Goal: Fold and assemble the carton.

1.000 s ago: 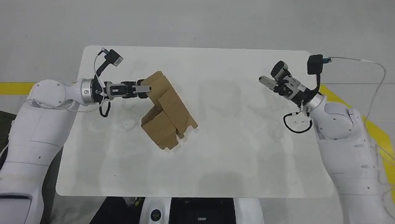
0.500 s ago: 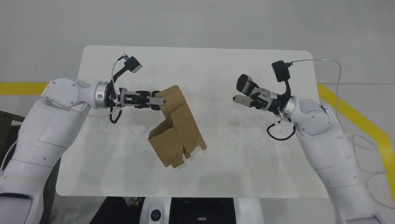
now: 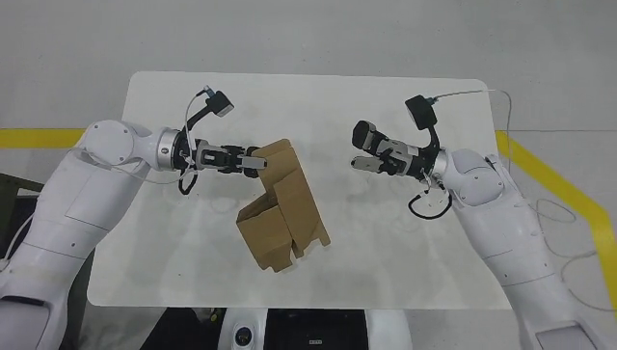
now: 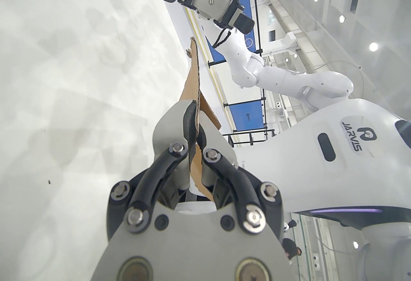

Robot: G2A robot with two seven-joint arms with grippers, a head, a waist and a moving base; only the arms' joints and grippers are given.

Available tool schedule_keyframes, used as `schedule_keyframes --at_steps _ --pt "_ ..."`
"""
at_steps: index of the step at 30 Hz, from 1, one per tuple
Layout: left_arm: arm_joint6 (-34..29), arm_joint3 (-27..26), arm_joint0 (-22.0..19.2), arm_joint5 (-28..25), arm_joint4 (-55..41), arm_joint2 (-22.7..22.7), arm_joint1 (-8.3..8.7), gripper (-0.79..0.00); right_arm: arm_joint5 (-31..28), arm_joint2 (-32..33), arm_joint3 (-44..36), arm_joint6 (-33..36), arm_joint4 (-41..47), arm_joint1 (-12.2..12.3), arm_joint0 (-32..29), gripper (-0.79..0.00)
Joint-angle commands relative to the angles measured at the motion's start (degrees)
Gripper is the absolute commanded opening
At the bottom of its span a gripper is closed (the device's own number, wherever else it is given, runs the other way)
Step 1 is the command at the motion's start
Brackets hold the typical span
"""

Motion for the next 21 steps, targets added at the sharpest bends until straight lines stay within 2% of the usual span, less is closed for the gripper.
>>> schedule_keyframes --at_steps 1,12,21 --pt "0.1 0.1 -0.1 -0.1 -0.1 0.3 0.09 -0.785 0.0 0.0 0.0 0.0 0.0 0.0 0.0 0.0" --pt "1.5 1.0 -1.6 -1.5 0.1 3.0 0.31 -0.785 1.4 0.0 -1.0 -0.9 -0.8 0.0 -0.7 0.0" --pt "3.1 2.9 -5.8 -3.1 -0.1 8.1 -1.08 -0.785 2.6 -6.6 0.1 4.2 5.9 -0.8 1.0 0.0"
